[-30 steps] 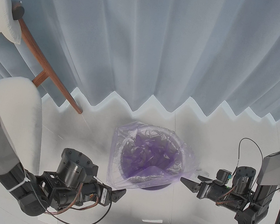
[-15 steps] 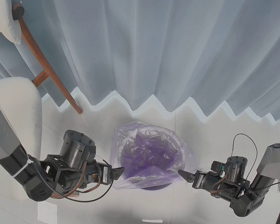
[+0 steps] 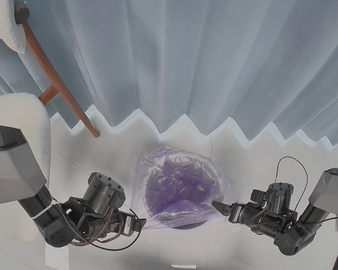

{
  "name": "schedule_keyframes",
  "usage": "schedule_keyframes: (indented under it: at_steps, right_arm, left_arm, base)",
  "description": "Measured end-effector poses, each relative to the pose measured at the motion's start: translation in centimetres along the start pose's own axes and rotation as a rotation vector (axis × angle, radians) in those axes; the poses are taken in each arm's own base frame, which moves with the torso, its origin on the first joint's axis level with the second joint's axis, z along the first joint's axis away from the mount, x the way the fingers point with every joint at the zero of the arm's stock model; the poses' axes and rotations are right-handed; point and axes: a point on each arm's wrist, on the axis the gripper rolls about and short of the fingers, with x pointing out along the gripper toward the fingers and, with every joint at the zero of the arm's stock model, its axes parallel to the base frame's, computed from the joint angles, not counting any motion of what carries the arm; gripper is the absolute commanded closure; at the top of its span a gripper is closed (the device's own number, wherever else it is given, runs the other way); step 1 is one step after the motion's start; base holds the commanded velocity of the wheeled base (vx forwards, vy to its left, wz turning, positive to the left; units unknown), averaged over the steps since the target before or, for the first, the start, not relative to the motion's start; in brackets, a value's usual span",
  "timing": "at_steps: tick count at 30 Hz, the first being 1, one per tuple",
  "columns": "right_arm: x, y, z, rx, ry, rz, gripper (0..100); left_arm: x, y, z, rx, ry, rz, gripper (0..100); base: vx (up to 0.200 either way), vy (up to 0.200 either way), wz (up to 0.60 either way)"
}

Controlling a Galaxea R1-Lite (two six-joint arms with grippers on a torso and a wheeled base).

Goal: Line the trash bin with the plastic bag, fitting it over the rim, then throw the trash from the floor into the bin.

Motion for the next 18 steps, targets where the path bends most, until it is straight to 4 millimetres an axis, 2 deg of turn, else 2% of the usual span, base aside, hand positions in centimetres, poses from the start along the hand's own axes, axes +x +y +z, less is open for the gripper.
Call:
schedule_keyframes:
  at_steps: [6,18]
  right_arm:
    - [-0.6,-0.4,-2.1,0.006,0.08,-0.017,0]
    - [-0.6,-1.1,-5.2,0.019,0.197,-0.044,0]
  left_arm:
    - [0.1,0.2,-1.3,0.04,0.044,0.031,0]
    - [1.0,-0.1,-3.5,0.076,0.121,0.036,0]
  base:
    - [0.0,0.0,0.0]
    - [0.0,0.0,0.0]
